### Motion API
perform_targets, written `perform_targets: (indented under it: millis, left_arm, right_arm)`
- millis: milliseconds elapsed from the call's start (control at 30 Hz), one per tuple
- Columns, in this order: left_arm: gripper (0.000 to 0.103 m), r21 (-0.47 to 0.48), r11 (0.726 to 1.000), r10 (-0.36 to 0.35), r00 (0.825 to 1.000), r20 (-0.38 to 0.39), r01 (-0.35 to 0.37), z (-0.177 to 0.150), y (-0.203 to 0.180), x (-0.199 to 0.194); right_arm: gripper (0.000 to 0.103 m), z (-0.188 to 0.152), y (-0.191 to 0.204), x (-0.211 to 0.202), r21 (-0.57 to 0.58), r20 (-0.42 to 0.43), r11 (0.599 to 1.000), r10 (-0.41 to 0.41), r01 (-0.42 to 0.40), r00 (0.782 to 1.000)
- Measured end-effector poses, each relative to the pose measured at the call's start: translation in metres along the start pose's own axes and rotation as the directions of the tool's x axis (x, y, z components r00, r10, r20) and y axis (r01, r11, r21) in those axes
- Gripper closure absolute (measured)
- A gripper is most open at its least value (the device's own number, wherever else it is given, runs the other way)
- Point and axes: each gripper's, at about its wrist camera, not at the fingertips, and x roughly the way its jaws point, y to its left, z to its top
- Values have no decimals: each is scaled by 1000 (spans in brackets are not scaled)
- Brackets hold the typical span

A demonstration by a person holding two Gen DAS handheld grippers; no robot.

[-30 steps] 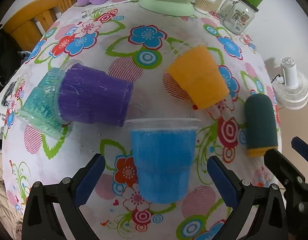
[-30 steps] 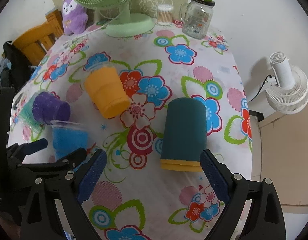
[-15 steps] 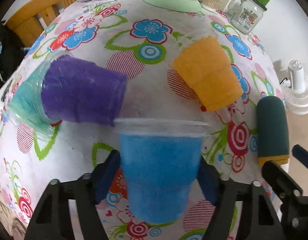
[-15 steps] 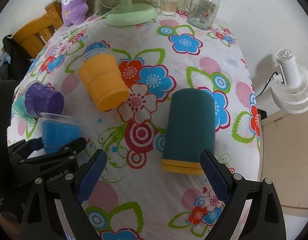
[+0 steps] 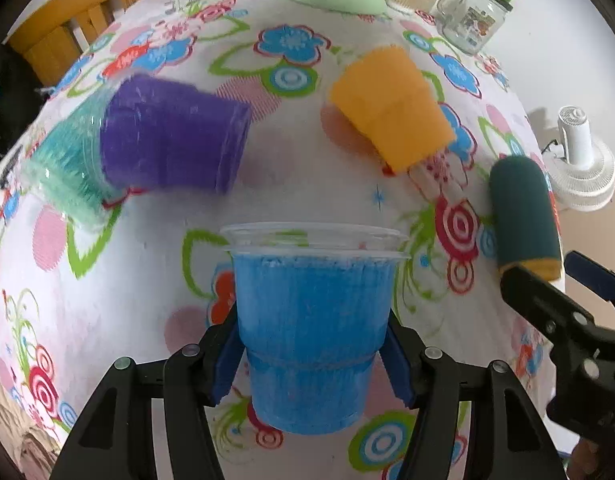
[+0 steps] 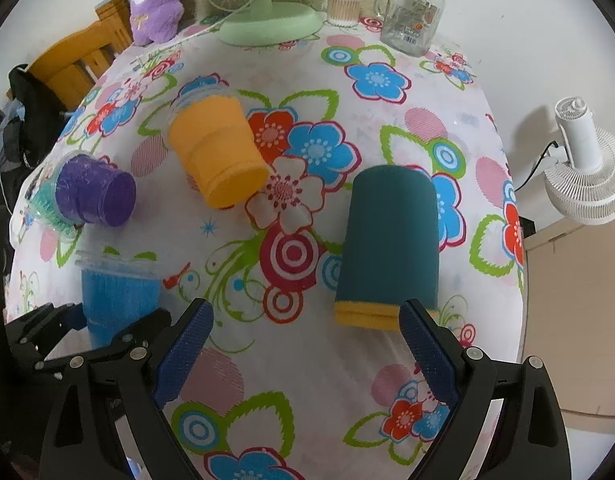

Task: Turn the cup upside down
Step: 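Close the left gripper around the blue cup's body, then lift the blue cup with the left gripper toward the right tool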

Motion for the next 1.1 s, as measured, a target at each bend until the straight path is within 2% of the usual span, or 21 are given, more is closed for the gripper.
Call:
perform_targets:
  millis: [267, 500, 633, 733, 833, 933, 1033, 1100]
  left_arm:
    - [40, 15, 999, -31, 999, -18, 31, -10, -3, 0]
    - [40, 68, 997, -16, 998, -56, 20, -22, 8, -19]
    - [40, 76, 996, -35, 992, -124, 45, -26, 11, -25]
    - [40, 101, 994, -24, 981, -191, 44, -31, 11, -29]
    - [40, 127, 991, -12, 975, -221, 41, -36, 10, -32]
    - [39, 137, 990, -11, 978, -209, 40, -36, 5, -30]
    - [38, 100, 994, -33, 981, -189, 53, -33, 3, -24]
    - [32, 90, 995, -28, 983, -184, 45, -28, -5, -15]
  right_arm:
    - [7, -7, 4, -3, 10, -5, 1000, -20, 20, 1000]
    - [7, -10, 6, -7, 43, -1, 999, -9, 9, 1000]
    - [7, -14, 13, -9, 50, 3, 999, 16, -16, 1000]
    - [7, -16, 14, -12, 73, 9, 997, 40, -41, 999]
    - [7, -20, 14, -12, 99, 10, 993, 58, -58, 998]
    - [7, -25, 12, -10, 117, 9, 992, 56, -57, 998]
    - [7, -28, 5, -8, 141, 15, 989, 44, -46, 999]
    - [7, -31, -1, -8, 157, 19, 987, 40, -43, 999]
